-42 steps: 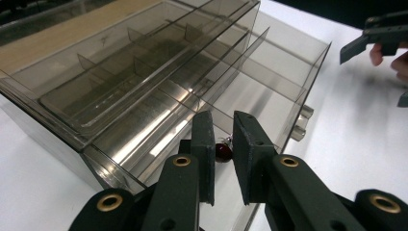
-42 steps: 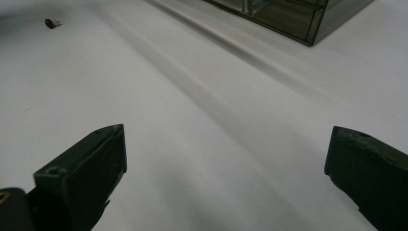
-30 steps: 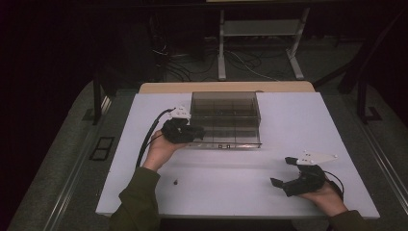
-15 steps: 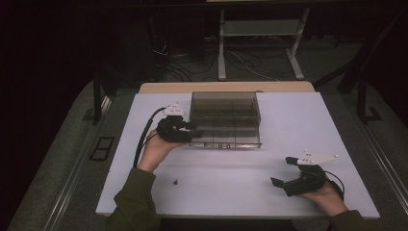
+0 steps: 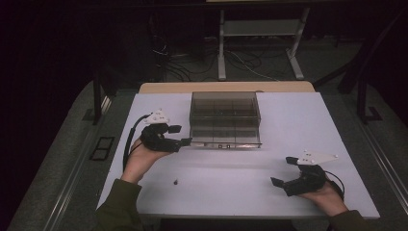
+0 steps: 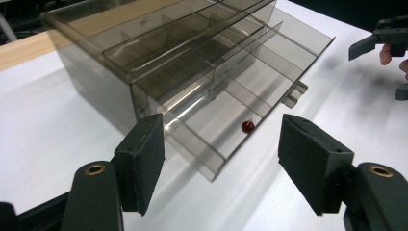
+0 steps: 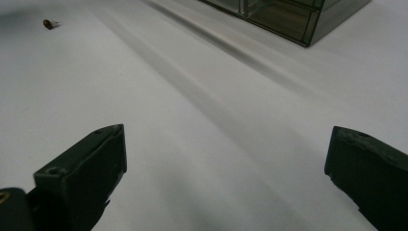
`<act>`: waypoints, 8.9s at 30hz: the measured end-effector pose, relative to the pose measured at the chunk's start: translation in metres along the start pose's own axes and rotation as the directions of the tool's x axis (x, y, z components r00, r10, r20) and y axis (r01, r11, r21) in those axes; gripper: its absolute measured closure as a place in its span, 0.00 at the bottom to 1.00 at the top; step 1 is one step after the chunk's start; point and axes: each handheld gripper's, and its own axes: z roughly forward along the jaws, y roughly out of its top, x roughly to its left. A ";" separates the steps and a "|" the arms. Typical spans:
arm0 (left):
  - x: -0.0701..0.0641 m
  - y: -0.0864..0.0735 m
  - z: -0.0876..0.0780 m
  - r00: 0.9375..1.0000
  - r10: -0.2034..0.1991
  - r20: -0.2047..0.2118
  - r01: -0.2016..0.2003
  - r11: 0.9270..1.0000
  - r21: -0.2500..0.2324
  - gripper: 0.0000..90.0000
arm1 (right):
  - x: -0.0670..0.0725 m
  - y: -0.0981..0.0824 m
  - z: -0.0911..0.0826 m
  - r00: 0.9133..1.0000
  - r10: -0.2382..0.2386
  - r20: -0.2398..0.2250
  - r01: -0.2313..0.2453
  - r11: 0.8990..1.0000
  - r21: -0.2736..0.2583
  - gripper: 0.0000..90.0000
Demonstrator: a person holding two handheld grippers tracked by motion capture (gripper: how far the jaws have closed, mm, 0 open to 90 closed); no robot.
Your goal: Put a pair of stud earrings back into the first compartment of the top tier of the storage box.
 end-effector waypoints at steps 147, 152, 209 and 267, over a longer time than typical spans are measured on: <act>-0.007 -0.038 -0.023 0.996 0.001 0.092 0.001 1.000 -0.024 0.86 | 0.000 -0.002 0.002 1.000 0.005 0.001 -0.005 1.000 0.007 0.00; -0.005 -0.030 -0.020 0.994 0.008 0.105 -0.004 0.999 -0.034 0.86 | 0.000 -0.002 0.002 1.000 0.005 0.001 -0.005 1.000 0.007 0.00; 0.004 0.020 0.074 0.992 0.067 0.106 -0.073 0.996 0.060 0.86 | -0.001 -0.002 0.001 1.000 0.007 0.000 -0.007 1.000 0.001 0.00; -0.009 -0.044 0.008 0.999 0.035 0.016 -0.034 0.997 -0.062 0.05 | -0.003 0.000 -0.001 1.000 0.013 -0.005 -0.013 1.000 -0.013 0.01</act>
